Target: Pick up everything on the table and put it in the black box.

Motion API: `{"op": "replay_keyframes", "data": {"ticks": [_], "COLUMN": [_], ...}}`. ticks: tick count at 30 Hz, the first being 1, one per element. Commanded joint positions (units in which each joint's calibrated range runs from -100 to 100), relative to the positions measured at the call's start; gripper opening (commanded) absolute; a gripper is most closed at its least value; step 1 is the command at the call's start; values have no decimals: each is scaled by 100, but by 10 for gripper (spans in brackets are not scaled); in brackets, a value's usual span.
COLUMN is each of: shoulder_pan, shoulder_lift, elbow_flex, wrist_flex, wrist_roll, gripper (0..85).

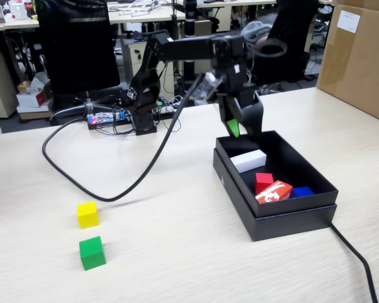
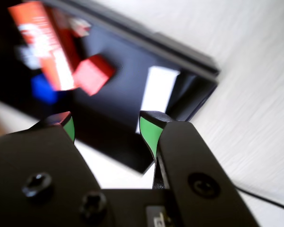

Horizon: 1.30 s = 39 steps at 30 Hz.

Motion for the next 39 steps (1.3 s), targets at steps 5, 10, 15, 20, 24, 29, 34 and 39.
{"op": "replay_keyframes", "data": {"ticks": [5, 10, 15, 20, 24, 29, 34, 39], "shoulder_pan": [-298, -879, -1573, -2237, -2637, -2935, -3131, -3233], "shoulder_lift": [-2211, -3038, -3611, -3657, -3600, -2969, -2039, -1167], "elbow_flex": [196, -557, -1835, -3295, -4165, -4437, -4256, -3866], "wrist_flex": [205, 257, 922, 1492, 2010, 2632, 3116, 3401], "wrist_roll": [-83, -234, -547, -923, -1187, -1377, -1514, -1592], "gripper": [307, 383, 394, 455, 455, 455, 455, 453]}}
